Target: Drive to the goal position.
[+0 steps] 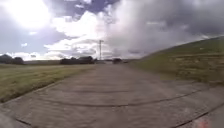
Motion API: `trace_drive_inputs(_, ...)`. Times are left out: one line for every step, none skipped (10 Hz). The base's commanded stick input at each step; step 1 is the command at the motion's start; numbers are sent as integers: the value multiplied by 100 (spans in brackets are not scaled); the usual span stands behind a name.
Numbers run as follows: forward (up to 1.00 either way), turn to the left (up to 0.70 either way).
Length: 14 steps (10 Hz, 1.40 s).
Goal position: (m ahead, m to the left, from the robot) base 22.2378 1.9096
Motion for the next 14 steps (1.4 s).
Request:
trace_drive_inputs(70,0)
trace_drive_inputs(70,0)
trace_drive_inputs(70,0)
trace_drive_inputs(70,0)
trace_drive_inputs(70,0)
trace_drive_inputs(70,0)
trace_drive_inputs(70,0)
trace_drive_inputs(70,0)
trace_drive_inputs(70,0)
trace_drive_inputs(70,0)
trace_drive_inputs(70,0)
trace_drive_inputs(70,0)
trace_drive_inputs(44,0)
trace_drive_inputs(14,0)
